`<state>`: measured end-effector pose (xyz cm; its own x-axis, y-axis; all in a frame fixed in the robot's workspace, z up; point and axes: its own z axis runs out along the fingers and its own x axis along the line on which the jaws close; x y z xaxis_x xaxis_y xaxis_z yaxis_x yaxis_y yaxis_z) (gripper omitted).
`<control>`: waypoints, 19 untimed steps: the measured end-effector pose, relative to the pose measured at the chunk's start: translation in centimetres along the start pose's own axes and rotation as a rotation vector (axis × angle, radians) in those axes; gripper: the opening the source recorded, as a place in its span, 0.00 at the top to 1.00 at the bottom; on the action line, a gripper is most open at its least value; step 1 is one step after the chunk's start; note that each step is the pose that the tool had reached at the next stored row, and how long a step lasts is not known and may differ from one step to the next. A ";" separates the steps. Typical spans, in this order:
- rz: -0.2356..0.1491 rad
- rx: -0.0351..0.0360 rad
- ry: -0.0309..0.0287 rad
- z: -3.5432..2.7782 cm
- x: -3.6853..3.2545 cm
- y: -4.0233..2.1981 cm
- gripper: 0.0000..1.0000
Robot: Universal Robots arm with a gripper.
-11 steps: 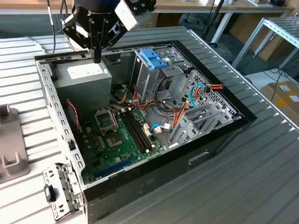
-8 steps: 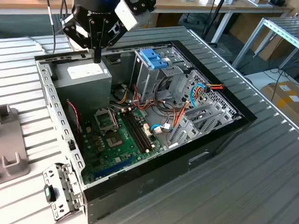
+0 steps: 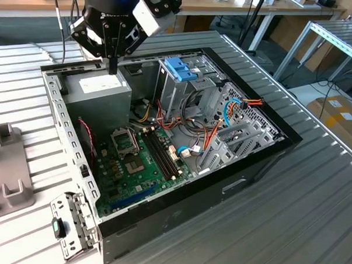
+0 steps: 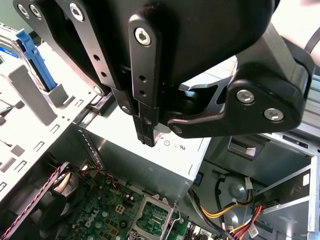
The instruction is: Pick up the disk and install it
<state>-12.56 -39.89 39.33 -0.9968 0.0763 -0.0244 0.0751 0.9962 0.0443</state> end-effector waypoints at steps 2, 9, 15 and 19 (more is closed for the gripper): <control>0.000 0.0000 0.0000 0.00 0.04 0.00 0.89; 0.000 0.0000 0.0000 0.00 0.17 -0.01 0.89; 0.000 0.0000 0.0000 -0.01 0.30 -0.02 0.89; 0.000 0.0000 0.0000 -0.01 0.45 -0.03 0.89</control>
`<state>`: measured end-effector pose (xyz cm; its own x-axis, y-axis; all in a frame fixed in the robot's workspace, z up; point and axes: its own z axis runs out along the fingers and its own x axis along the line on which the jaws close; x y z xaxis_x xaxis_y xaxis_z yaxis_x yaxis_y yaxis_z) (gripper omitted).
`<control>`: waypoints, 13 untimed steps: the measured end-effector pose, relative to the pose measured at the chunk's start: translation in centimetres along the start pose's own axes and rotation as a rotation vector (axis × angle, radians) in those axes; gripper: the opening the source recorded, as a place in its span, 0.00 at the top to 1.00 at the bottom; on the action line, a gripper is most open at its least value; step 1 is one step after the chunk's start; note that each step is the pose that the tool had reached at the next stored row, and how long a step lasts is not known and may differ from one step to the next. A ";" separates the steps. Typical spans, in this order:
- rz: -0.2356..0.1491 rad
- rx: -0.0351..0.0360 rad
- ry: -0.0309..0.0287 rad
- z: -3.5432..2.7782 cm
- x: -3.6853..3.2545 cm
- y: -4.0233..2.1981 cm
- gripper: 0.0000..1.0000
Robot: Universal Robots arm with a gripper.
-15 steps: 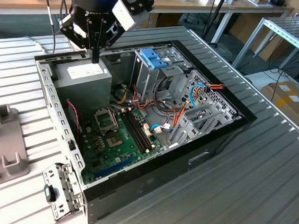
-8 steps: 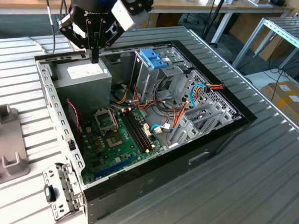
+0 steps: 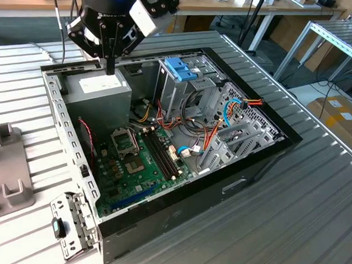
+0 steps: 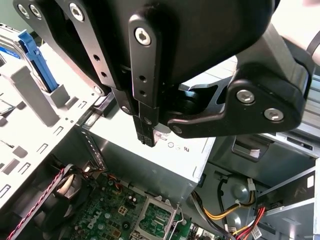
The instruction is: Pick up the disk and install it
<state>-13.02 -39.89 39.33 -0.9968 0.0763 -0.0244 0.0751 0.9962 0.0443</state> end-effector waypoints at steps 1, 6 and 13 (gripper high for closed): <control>0.000 -0.0001 0.0000 0.00 0.07 -0.01 0.89; 0.000 -0.0001 0.0000 -0.01 0.31 -0.02 0.89; 0.000 0.0000 0.0000 -0.01 0.56 -0.04 0.89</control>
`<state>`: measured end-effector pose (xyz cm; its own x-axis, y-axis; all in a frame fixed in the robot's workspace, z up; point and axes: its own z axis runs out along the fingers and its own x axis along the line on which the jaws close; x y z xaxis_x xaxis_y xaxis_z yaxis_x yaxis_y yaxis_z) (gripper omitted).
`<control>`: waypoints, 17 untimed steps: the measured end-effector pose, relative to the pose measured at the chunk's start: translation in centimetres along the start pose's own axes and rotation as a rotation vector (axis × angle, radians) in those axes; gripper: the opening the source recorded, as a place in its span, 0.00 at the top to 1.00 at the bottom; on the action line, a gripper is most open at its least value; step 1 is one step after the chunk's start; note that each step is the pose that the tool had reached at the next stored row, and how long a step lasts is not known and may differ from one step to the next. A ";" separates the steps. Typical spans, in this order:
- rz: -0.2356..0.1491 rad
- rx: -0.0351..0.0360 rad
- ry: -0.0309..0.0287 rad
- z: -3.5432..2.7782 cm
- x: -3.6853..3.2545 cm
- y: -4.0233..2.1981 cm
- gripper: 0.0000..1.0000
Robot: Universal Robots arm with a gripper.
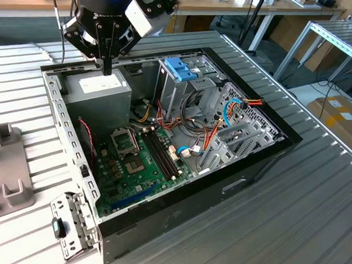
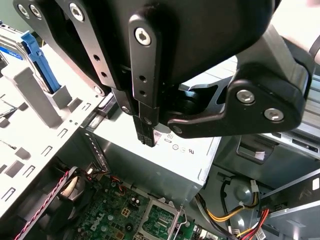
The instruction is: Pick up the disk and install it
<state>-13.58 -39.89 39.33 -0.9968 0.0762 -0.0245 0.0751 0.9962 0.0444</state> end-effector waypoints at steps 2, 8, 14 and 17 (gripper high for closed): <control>0.000 0.0000 0.0000 0.00 0.09 -0.01 0.89; 0.000 0.0000 0.0000 -0.01 0.34 -0.03 0.89; 0.000 0.0001 0.0000 -0.02 0.54 -0.04 0.89; 0.000 0.0000 0.0000 -0.02 0.68 -0.05 0.89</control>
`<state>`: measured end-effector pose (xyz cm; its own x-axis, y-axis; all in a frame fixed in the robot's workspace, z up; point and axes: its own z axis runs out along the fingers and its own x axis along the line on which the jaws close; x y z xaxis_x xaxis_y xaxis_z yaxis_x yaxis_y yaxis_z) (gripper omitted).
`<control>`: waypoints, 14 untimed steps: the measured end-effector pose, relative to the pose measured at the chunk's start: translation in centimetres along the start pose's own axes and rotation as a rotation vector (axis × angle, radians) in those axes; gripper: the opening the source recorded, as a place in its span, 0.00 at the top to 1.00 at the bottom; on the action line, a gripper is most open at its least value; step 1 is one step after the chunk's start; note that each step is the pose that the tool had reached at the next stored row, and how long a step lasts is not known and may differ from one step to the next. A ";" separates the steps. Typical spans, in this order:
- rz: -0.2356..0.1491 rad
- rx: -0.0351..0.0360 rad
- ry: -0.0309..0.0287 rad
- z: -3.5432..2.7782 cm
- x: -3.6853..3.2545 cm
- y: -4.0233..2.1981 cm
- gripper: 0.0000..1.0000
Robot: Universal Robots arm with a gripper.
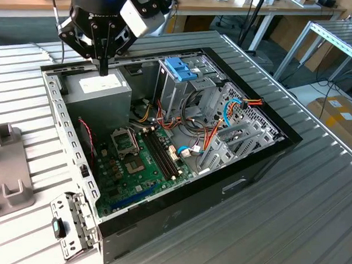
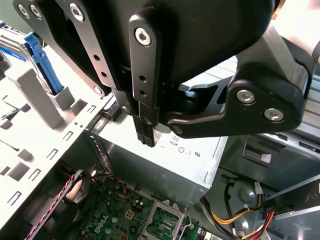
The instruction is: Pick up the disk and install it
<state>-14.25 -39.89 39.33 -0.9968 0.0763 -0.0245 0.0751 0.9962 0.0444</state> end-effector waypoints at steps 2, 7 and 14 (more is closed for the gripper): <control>0.000 0.0000 0.0000 0.00 0.08 -0.01 0.89; 0.000 0.0000 0.0000 -0.01 0.26 -0.02 0.89; 0.000 0.0000 0.0000 -0.01 0.50 -0.04 0.89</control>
<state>-14.76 -39.89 39.33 -0.9968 0.0763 -0.0244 0.0751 0.9962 0.0444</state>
